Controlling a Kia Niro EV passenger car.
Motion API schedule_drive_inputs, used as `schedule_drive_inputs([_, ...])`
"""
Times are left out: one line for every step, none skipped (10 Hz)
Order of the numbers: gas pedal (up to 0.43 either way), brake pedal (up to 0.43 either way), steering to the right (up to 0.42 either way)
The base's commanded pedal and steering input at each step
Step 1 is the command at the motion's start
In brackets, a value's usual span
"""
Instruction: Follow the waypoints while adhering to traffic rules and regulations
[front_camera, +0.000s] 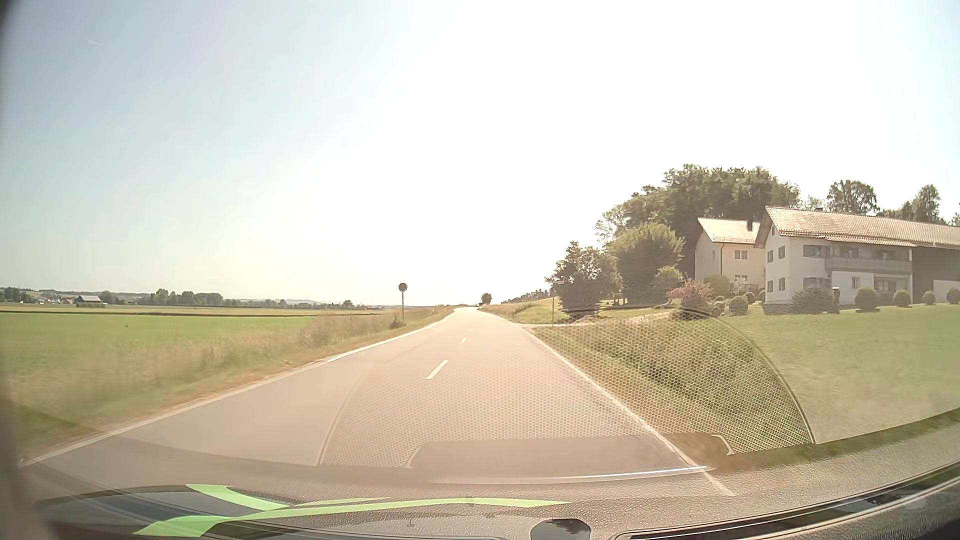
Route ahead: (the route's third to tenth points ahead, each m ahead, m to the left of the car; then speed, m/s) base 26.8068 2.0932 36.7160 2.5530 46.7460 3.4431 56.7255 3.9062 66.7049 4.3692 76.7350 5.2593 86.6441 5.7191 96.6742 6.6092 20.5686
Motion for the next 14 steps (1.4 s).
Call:
schedule_drive_inputs([0.280, 0.000, -0.010])
schedule_drive_inputs([0.280, 0.000, -0.010])
schedule_drive_inputs([0.280, 0.000, -0.010])
schedule_drive_inputs([0.268, 0.000, -0.010])
schedule_drive_inputs([0.268, 0.000, -0.010])
schedule_drive_inputs([0.268, 0.000, -0.010])
schedule_drive_inputs([0.268, 0.000, -0.010])
schedule_drive_inputs([0.268, 0.000, -0.010])
schedule_drive_inputs([0.268, 0.000, -0.009])
schedule_drive_inputs([0.268, 0.000, -0.009])
schedule_drive_inputs([0.268, 0.000, -0.008])
schedule_drive_inputs([0.248, 0.000, -0.009])
schedule_drive_inputs([0.220, 0.000, -0.008])
schedule_drive_inputs([0.220, 0.000, -0.009])
